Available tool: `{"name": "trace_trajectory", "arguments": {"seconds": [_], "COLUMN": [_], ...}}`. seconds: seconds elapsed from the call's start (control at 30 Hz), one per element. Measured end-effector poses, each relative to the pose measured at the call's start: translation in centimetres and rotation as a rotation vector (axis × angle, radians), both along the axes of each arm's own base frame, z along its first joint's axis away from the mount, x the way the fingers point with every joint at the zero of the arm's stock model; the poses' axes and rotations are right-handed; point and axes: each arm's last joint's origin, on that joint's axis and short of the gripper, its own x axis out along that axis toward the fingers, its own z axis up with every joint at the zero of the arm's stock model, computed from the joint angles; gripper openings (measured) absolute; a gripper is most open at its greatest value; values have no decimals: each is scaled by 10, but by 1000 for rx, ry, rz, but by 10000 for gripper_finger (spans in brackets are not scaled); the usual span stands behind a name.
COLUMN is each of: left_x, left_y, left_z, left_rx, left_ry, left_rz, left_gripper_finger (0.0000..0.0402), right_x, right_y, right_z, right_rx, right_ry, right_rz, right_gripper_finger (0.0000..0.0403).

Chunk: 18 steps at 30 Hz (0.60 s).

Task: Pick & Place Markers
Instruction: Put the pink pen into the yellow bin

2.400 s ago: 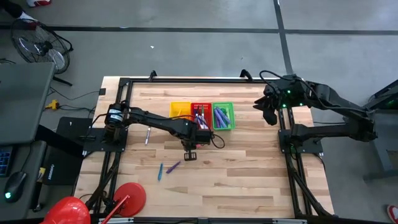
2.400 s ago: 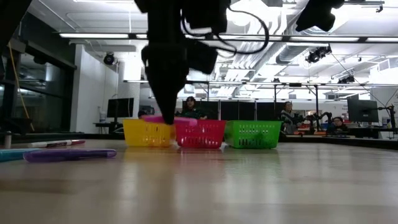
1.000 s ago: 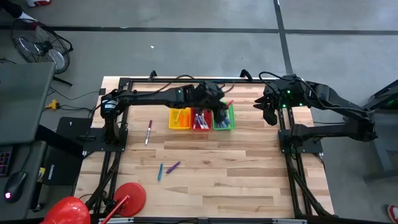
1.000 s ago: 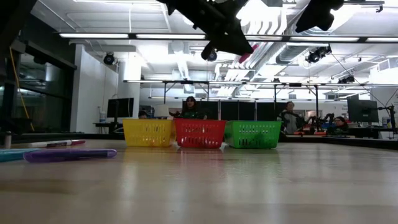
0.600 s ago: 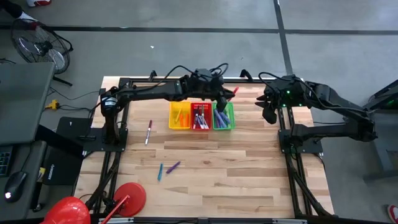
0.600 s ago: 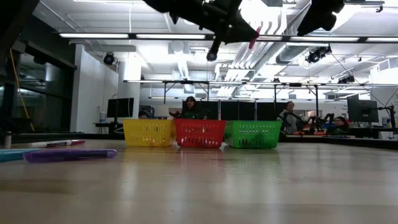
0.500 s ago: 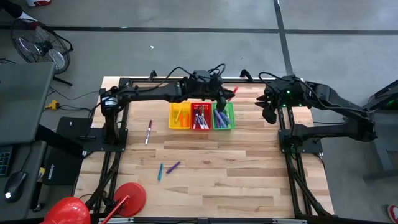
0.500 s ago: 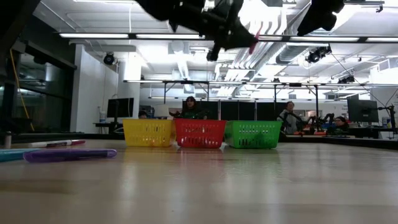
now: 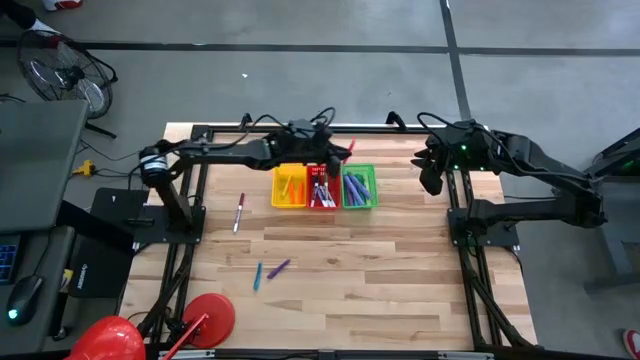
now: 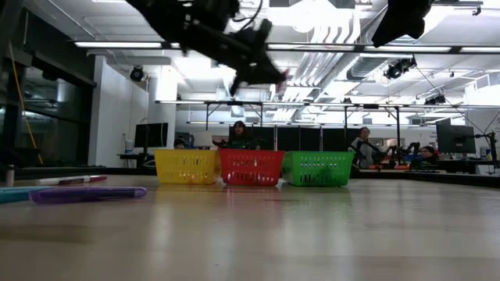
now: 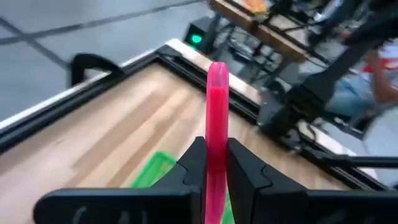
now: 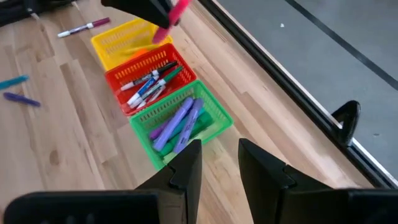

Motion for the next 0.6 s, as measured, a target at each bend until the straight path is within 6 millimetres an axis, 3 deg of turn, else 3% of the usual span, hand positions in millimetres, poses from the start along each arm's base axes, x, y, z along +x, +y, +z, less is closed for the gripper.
{"name": "trace_trajectory", "arguments": {"seconds": [0.3, 0.43, 0.6], "left_x": [-85, -114, -127], "left_y": [-13, -22, -30], "left_z": [-9, -13, -24], "left_rx": [-38, -135, -325], "left_ry": [170, 186, 262], "left_rz": [229, 334, 446], "left_gripper_finger": [30, 30, 30], "right_x": [1, 1, 2], "right_y": [-1, -1, -1], "right_z": [0, 1, 1], "right_rx": [12, 10, 3], "right_ry": [-15, -17, -22], "right_rz": [-21, -22, -23], "right_gripper_finger": [94, 94, 94]}}
